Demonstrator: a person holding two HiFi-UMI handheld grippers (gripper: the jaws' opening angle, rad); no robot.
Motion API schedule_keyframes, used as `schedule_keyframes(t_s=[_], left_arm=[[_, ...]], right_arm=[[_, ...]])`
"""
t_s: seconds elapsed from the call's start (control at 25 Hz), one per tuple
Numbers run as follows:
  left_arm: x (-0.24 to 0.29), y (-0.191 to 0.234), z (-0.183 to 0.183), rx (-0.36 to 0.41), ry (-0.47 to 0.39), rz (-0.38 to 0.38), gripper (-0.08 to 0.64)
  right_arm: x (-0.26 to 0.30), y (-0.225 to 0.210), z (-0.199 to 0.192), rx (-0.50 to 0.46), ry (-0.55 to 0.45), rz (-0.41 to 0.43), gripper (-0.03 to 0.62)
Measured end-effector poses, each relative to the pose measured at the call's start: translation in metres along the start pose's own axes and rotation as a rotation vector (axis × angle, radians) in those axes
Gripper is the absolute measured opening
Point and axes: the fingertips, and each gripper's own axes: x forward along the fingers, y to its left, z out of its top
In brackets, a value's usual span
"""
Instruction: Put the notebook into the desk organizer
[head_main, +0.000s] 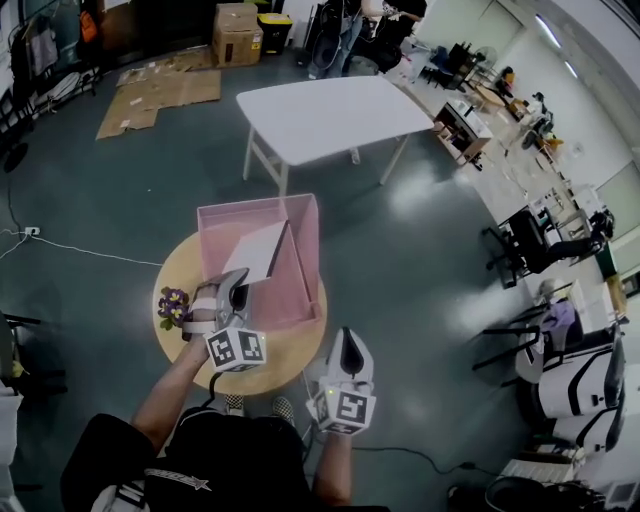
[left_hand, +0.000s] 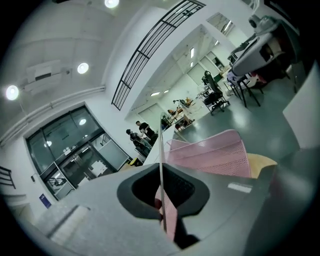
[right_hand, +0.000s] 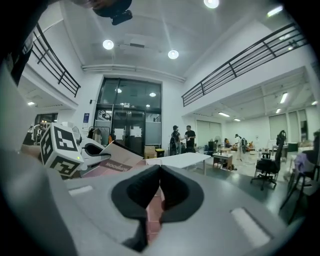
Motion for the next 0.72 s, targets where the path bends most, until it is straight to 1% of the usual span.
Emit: schedule_keyframes(t_s=[0.08,0.24,0.4,0.52,0.72], left_arm=[[0.005,-0.008,0.001,0.016,-0.007,-0.034,0.017],[0.011,-0.022,0.002,0.074,-0.018,-0.073,0.017],[0.015,-0.043,0.010,0.105,-0.050,-0.135,0.026],[0.019,-0.060,0.011,0.129,-0.054,-0.183,0.039],[0.024,-0.080,0.012,0.162,-0.065,-0.211,0.049]], right_arm=[[0.000,-0.001,-0.002,-0.001,0.009,-0.021,0.006],[0.000,0.000,-0.002,-0.001,0.014,-0.057,0.006],[-0.002,-0.001,-0.006,0.004,0.028,-0.077,0.006],[-0.006,0.000,-0.007,0.006,0.037,-0.095,0.006],[-0.016,-0.005,-0.009,0.007,0.050,-0.136,0.006]])
